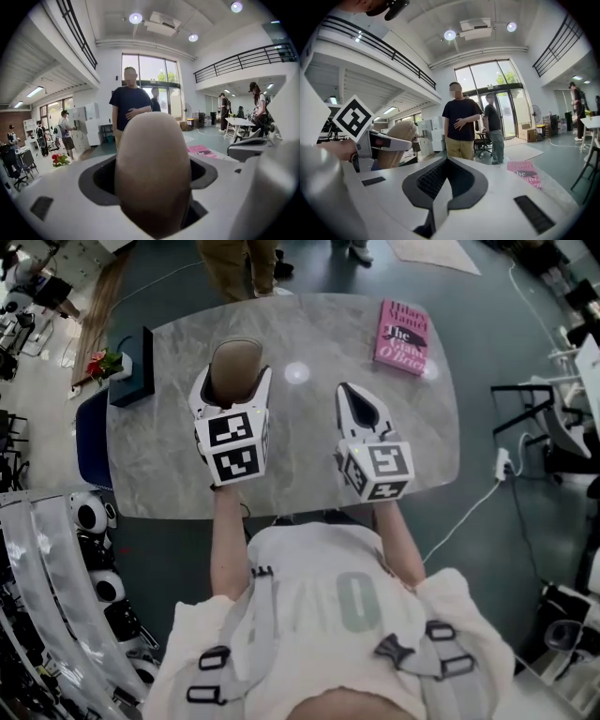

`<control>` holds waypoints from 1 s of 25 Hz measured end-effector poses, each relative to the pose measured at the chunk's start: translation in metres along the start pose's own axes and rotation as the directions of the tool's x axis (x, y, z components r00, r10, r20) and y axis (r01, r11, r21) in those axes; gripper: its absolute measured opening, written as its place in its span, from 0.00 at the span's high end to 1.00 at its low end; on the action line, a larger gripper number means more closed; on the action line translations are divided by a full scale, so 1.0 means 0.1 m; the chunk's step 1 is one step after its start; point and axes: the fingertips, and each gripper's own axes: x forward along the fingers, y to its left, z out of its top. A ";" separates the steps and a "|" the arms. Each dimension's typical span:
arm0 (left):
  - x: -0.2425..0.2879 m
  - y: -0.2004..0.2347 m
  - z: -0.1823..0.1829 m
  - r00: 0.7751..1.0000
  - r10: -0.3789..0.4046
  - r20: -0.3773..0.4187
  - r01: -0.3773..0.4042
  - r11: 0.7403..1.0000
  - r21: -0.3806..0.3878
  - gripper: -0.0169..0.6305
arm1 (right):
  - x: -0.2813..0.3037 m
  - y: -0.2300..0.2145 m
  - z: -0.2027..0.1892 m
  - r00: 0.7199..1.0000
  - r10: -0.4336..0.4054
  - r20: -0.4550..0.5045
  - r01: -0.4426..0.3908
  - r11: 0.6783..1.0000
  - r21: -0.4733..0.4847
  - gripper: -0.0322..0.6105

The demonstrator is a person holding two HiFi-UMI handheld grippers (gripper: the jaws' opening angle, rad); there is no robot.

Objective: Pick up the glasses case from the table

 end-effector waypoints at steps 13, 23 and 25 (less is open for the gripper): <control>-0.82 0.12 -0.10 0.962 0.078 0.260 -0.085 0.996 0.015 0.36 | -0.12 0.19 0.24 0.994 0.022 0.104 -0.020 1.000 -0.022 0.95; -0.80 0.23 -0.25 0.967 0.089 0.237 -0.077 0.995 -0.059 0.36 | -0.18 0.23 0.12 0.995 0.014 0.096 -0.011 0.999 -0.031 0.95; -0.81 0.24 -0.25 0.967 0.091 0.239 -0.077 0.995 -0.066 0.36 | -0.18 0.24 0.12 0.995 0.016 0.100 -0.012 0.999 -0.031 0.95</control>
